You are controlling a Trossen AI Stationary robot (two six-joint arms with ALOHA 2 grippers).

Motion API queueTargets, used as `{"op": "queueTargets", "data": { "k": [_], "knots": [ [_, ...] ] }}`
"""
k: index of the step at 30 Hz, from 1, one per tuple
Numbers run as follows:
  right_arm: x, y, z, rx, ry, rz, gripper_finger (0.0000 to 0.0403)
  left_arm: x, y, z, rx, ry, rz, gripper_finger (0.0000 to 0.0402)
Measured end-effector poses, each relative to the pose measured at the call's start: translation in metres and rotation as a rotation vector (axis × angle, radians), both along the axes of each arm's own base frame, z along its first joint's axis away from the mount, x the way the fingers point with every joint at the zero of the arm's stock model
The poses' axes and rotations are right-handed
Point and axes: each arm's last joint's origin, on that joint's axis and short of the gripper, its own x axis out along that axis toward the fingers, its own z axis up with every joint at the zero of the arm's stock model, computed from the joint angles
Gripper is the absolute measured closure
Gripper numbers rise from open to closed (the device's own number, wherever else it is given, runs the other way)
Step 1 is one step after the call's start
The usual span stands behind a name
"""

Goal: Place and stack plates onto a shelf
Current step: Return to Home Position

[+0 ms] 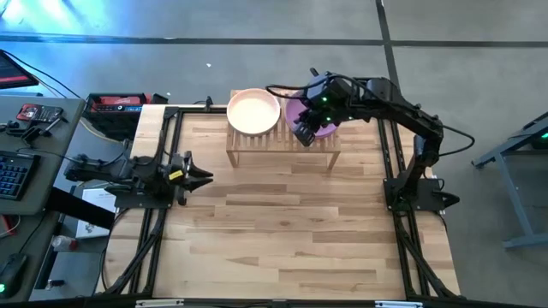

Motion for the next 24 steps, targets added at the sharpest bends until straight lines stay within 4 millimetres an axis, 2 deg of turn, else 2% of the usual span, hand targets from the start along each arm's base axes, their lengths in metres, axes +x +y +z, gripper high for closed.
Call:
{"op": "queueTargets", "data": {
  "k": [7, 15, 20, 24],
  "knots": [
    [-0.005, -0.002, 0.004, 0.018, -0.022, -0.001, 0.0302, 0.005, -0.002, -0.026, 0.004, 0.056, -0.039, 0.0332],
    [-0.016, -0.004, 0.013, 0.061, -0.074, 0.018, 0.0302, 0.005, -0.002, -0.027, 0.047, 0.059, -0.042, 0.0358],
    [-0.035, -0.001, 0.027, 0.016, -0.111, 0.049, 0.0302, 0.006, -0.002, -0.028, 0.051, 0.071, -0.037, 0.0366],
    [-0.06, 0.005, 0.044, -0.038, -0.166, 0.082, 0.0302, 0.006, -0.002, -0.028, 0.052, 0.074, -0.034, 0.0367]
  ]
}}
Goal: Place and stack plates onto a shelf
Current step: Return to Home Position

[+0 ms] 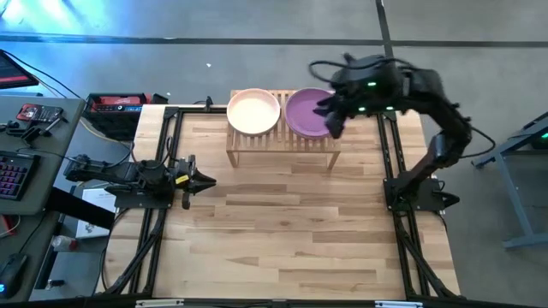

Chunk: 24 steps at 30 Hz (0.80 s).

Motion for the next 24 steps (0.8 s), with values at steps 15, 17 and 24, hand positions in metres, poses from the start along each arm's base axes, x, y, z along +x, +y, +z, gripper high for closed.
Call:
{"op": "queueTargets", "data": {
  "k": [15, 17, 24],
  "knots": [
    [-0.124, 0.034, 0.03, -0.16, -0.103, -0.08, 0.0302, 0.0, 0.0, 0.0, 0.0, 0.0, 0.0, 0.0367],
    [-0.131, 0.038, 0.02, -0.154, -0.095, -0.09, 0.0302, 0.0, 0.0, 0.0, 0.0, 0.0, 0.0, 0.0367],
    [-0.145, 0.047, -0.029, -0.099, -0.202, -0.036, 0.0302, 0.0, 0.0, 0.0, 0.0, 0.0, 0.0, 0.0367]
  ]
}}
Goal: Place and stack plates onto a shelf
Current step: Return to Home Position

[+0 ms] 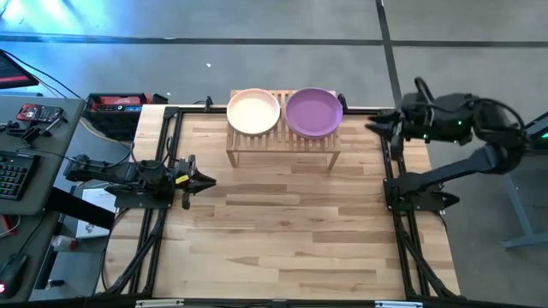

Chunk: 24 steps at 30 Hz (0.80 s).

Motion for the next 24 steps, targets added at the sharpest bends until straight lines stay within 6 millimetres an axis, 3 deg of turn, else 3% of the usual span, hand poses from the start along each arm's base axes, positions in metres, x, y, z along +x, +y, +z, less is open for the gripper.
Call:
{"op": "queueTargets", "data": {
  "k": [7, 24],
  "knots": [
    [-0.003, 0.006, -0.054, 0.017, -0.086, 0.199, 0.0302, 0.0, 0.0, 0.0, 0.0, 0.0, 0.0, 0.0367],
    [-0.002, 0.009, -0.17, 0.041, -0.203, 0.315, 0.0302, 0.0, 0.0, 0.0, -0.002, 0.0, 0.0, 0.0367]
  ]
}}
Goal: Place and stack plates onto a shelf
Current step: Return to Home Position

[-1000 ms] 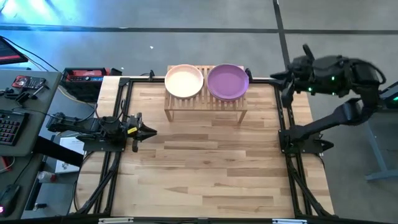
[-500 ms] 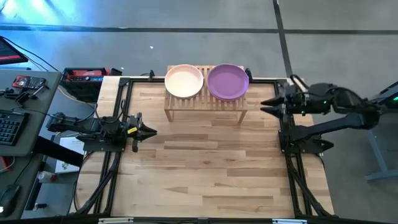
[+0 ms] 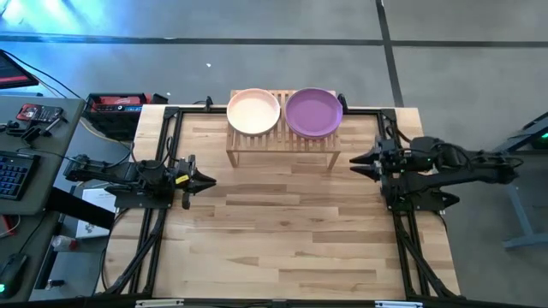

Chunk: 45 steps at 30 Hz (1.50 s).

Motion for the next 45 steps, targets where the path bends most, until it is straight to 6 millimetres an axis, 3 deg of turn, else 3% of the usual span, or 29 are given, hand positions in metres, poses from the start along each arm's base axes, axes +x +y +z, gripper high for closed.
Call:
{"op": "queueTargets", "data": {
  "k": [13, 29, 34, 45],
  "knots": [
    [-0.012, 0.0, -0.064, 0.013, -0.141, 0.034, 0.0302, 0.0, 0.0, 0.0, 0.005, -0.004, -0.001, 0.0367],
    [-0.012, 0.001, -0.131, 0.089, -0.275, 0.07, 0.0302, 0.0, 0.0, 0.0, 0.232, 0.005, -0.042, 0.0367],
    [-0.009, 0.002, -0.142, 0.1, -0.305, 0.073, 0.0302, 0.0, 0.0, 0.0, 0.285, 0.007, -0.052, 0.0367],
    [-0.008, 0.001, -0.144, 0.084, -0.284, 0.057, 0.0302, 0.0, 0.0, 0.0, 0.352, 0.012, -0.064, 0.0367]
  ]
}}
